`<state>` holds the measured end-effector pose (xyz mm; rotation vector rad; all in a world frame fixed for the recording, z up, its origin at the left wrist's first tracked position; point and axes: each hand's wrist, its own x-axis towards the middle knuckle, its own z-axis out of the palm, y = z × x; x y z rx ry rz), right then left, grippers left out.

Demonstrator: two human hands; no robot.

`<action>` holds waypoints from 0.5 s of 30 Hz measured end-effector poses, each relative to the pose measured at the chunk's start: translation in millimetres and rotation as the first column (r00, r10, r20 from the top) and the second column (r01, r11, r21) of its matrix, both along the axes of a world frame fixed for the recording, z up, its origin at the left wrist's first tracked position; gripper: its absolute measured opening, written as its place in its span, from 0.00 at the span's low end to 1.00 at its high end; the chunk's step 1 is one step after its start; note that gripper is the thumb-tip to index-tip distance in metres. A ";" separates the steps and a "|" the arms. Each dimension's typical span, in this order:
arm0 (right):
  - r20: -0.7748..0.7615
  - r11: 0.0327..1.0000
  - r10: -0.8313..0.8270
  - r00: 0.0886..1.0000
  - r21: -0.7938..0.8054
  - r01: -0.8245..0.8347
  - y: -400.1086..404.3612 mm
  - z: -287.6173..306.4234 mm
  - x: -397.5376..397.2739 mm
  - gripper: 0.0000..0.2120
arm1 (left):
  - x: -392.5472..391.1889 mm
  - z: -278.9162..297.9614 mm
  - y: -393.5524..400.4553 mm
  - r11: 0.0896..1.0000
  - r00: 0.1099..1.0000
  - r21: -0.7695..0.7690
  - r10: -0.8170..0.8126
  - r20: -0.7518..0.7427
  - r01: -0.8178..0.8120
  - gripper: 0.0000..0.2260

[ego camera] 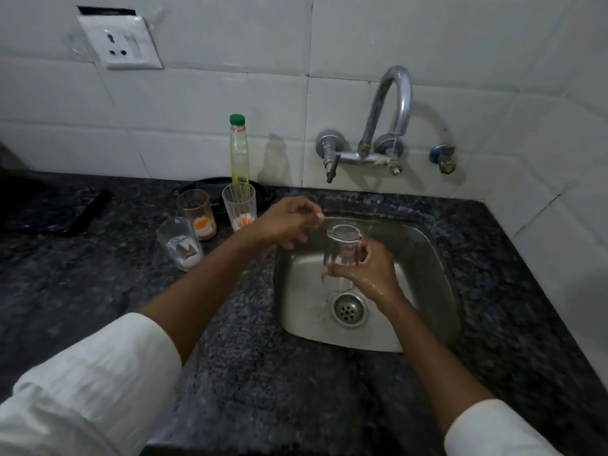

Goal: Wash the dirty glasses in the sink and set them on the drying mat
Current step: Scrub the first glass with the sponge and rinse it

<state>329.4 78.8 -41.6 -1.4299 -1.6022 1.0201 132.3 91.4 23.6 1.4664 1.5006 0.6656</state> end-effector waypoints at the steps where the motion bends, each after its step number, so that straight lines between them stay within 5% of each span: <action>1: -0.004 1.000 0.003 1.000 -0.010 -0.003 -4.4 2.8 1.0 0.21 | -5.5 -3.1 -7.3 1.000 1.000 -0.020 0.007 0.017 -0.007 0.07; 7: -0.019 0.993 0.118 0.993 0.012 -0.118 -8.5 30.0 -19.1 0.24 | -45.4 -2.7 -51.7 0.999 0.991 -0.053 0.020 0.129 -0.013 0.10; 15: 0.005 0.945 0.297 0.955 0.141 -0.295 0.6 75.0 -148.7 0.37 | -177.7 29.5 -96.0 0.945 0.941 0.086 0.301 0.157 -0.317 0.09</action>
